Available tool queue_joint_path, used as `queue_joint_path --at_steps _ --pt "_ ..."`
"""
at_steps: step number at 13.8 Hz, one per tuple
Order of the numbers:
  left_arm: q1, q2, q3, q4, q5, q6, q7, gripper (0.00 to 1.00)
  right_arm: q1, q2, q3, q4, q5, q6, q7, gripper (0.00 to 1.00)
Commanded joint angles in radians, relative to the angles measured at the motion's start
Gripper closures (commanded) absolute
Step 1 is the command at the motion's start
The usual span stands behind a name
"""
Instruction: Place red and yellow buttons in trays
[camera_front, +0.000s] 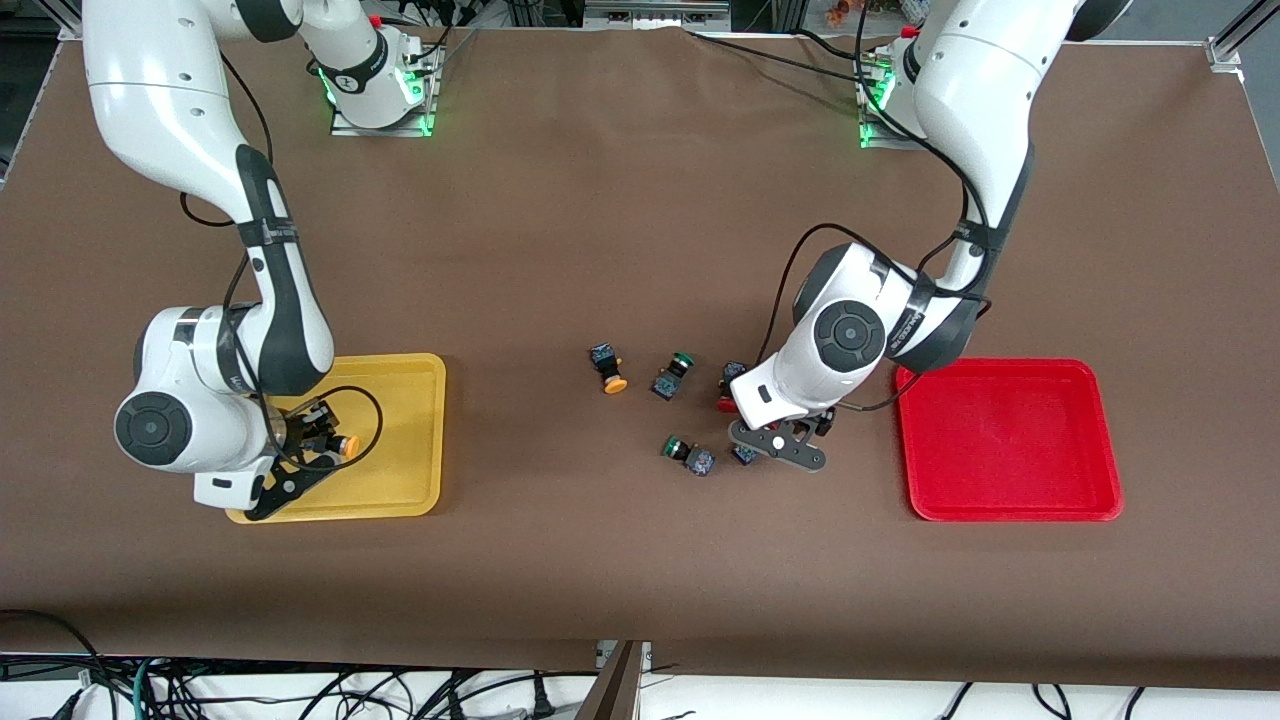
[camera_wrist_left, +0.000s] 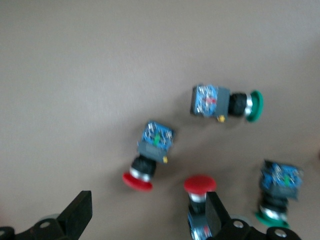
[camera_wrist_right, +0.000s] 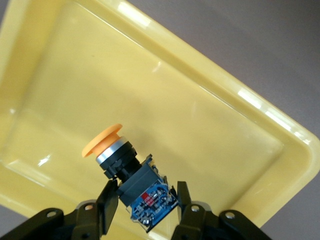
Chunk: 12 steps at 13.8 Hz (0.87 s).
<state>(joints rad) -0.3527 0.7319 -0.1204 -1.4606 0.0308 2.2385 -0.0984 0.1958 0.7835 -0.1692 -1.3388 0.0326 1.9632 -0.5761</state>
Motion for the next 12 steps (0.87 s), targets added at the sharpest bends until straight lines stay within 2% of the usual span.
queue_joint_path --at_steps 1,5,9,12 --pt "-0.015 0.061 0.010 0.040 0.090 0.053 0.009 0.00 -0.007 0.002 0.008 -0.016 0.019 0.026 -0.007 0.43" --pt "-0.017 0.072 0.011 0.040 0.147 0.084 0.011 0.00 0.011 -0.010 0.011 -0.010 0.058 0.011 0.024 0.23" --pt "-0.017 0.103 0.010 0.040 0.189 0.131 0.003 0.00 0.068 -0.036 0.016 -0.005 0.084 -0.032 0.171 0.22" --pt "-0.017 0.109 0.010 0.039 0.189 0.158 0.002 0.00 0.073 -0.039 0.059 -0.005 0.179 -0.046 0.266 0.22"
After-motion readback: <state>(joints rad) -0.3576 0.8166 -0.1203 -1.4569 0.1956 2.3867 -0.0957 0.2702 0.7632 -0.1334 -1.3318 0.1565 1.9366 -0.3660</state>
